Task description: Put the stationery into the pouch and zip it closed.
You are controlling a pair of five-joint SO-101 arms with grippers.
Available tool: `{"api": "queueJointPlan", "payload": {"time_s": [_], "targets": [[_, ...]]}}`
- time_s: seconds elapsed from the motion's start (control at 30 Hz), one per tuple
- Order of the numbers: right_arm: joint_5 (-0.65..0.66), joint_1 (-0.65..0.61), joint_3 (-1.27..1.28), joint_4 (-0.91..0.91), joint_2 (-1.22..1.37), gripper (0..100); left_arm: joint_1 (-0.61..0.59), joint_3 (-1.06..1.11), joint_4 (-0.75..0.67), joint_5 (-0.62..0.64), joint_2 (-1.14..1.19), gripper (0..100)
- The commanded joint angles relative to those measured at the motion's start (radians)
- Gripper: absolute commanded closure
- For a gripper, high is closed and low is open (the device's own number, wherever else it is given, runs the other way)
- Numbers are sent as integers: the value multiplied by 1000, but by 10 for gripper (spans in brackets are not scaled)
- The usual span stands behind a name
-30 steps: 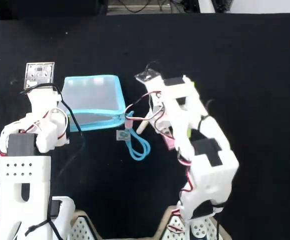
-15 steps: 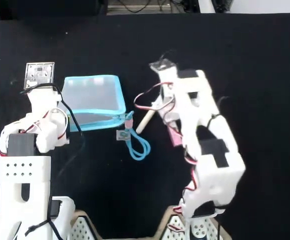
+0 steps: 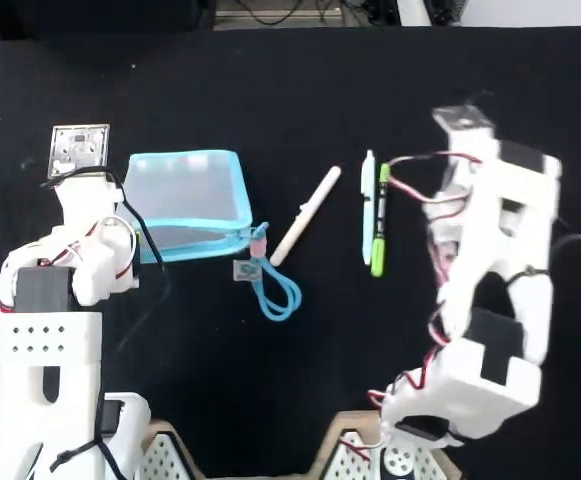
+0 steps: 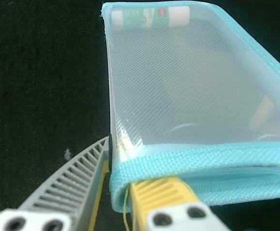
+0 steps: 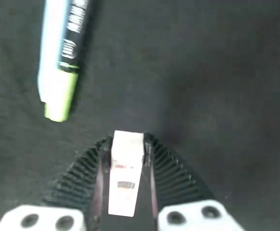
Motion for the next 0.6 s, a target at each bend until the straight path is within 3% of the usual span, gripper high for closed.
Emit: {"api": "queueJointPlan", "payload": {"time_s": [0.0,0.23,0.57], "targets": [[40,68,-45,9,42,982,-5,-19,-5,2,-9,970],[97,141,-136,12,213,861,-5,-19,-5,2,-9,970],[91,150,-346,199,355,853,-5,-19,-5,2,-9,970]]}}
